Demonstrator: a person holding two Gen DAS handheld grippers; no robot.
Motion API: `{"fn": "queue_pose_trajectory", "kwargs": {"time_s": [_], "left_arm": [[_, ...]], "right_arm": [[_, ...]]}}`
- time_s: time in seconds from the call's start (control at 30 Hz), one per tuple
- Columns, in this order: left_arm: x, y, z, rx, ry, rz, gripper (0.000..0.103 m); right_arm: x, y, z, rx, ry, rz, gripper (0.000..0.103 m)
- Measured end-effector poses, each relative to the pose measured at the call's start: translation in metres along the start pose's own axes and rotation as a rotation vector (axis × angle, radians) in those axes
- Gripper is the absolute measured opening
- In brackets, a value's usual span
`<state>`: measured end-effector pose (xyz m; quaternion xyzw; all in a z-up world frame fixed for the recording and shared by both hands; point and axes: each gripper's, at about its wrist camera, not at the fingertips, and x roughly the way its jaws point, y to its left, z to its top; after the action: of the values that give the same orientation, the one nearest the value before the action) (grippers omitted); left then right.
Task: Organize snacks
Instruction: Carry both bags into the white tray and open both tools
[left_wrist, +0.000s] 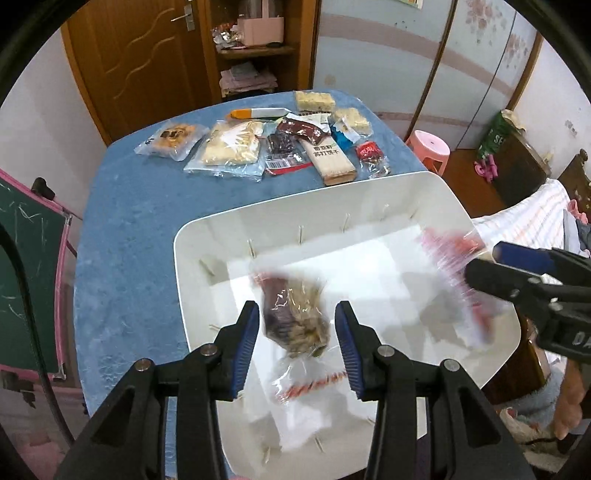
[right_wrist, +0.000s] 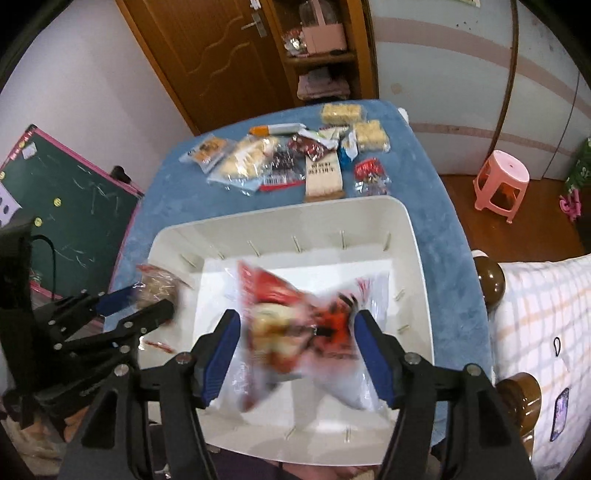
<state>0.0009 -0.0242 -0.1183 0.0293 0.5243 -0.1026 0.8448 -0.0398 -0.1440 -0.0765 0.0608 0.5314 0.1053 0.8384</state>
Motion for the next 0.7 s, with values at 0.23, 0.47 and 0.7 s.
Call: {"fn": "queue_pose_trajectory", "kwargs": {"time_s": [0.23,0.47,0.7], "left_arm": [[-0.013,-0.007,0.003,0.029,-0.05,-0.004,0.089],[-0.005,-0.009,0.003,0.038,-0.017,-0.002,0.089],[-0.003,-0.008,0.001,0.038,-0.018,0.006,0.089]], "right_arm": [[0.006,-0.007,0.0,0.044,0.032,-0.019,0.066],[0.008,-0.003,-0.002,0.037,0.047,-0.012,0.066],[0.018,0.0,-0.005,0.036,0.084,0.002,0.066]]}}
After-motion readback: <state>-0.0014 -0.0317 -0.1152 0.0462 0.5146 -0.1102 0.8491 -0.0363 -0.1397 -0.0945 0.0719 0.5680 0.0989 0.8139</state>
